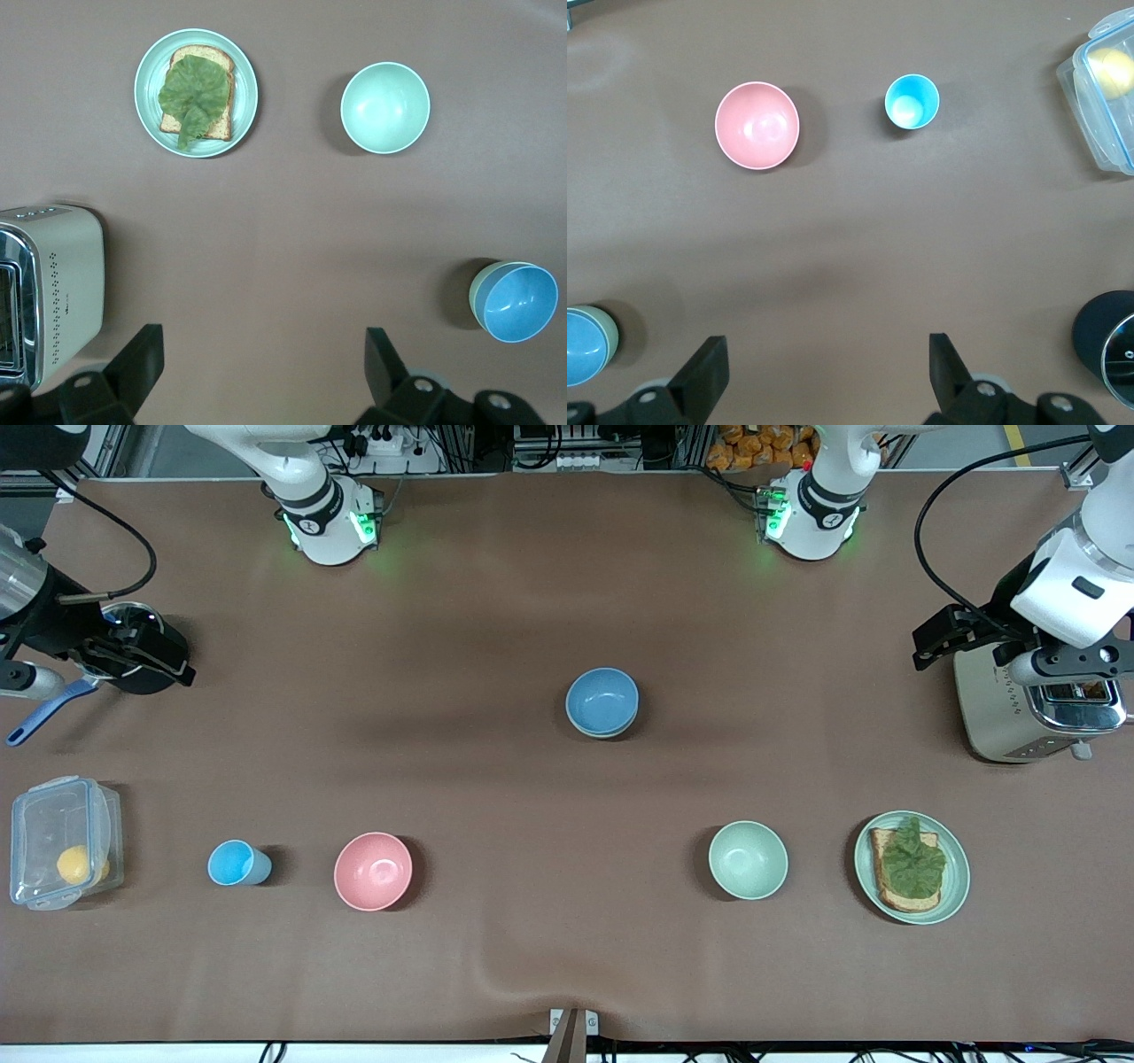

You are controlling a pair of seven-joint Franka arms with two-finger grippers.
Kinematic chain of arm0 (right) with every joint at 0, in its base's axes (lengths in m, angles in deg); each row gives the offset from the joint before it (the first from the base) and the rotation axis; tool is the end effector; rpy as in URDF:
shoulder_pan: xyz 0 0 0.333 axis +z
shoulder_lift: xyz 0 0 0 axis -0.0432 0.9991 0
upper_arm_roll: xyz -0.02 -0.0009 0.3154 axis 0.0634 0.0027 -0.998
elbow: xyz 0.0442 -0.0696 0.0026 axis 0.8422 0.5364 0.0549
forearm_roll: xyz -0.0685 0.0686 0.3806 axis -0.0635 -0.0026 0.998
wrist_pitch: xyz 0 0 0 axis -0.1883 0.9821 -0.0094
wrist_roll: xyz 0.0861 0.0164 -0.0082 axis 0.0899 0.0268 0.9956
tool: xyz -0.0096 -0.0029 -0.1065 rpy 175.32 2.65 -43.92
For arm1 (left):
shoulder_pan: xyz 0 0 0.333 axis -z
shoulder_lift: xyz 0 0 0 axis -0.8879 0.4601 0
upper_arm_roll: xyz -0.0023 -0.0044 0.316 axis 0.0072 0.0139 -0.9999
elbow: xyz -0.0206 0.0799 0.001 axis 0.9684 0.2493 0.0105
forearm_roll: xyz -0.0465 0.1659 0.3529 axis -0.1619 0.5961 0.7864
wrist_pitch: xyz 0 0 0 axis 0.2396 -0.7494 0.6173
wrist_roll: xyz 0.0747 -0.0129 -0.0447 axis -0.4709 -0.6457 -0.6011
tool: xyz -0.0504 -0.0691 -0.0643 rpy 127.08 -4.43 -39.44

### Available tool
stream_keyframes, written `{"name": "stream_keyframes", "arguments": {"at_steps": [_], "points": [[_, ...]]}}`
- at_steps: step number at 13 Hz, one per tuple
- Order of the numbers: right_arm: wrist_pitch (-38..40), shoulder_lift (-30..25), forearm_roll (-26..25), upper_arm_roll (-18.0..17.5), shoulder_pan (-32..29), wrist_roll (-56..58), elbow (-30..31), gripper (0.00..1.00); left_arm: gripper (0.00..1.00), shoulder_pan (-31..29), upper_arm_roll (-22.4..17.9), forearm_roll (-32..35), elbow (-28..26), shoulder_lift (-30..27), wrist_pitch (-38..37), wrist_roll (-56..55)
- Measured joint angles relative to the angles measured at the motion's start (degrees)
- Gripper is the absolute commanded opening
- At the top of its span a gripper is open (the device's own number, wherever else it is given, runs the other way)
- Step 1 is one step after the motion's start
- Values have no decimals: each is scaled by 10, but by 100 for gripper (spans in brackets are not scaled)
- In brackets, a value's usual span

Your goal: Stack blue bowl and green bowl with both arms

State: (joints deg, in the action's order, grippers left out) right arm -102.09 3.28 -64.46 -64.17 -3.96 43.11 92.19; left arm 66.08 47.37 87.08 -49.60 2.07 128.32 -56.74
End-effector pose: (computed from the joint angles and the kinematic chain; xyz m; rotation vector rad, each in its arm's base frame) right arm 0.5565 0.0329 0.6150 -3.0610 0.2424 -0.0219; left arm 0.5537 -0.0871 0.6258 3.1391 0.0753 0.0031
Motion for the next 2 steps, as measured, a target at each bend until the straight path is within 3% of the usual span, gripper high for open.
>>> {"name": "stream_keyframes", "arguments": {"at_steps": [2], "points": [[0, 0, 0, 0, 0, 0, 0, 100, 100, 0, 0, 0, 0, 0, 0, 0]]}}
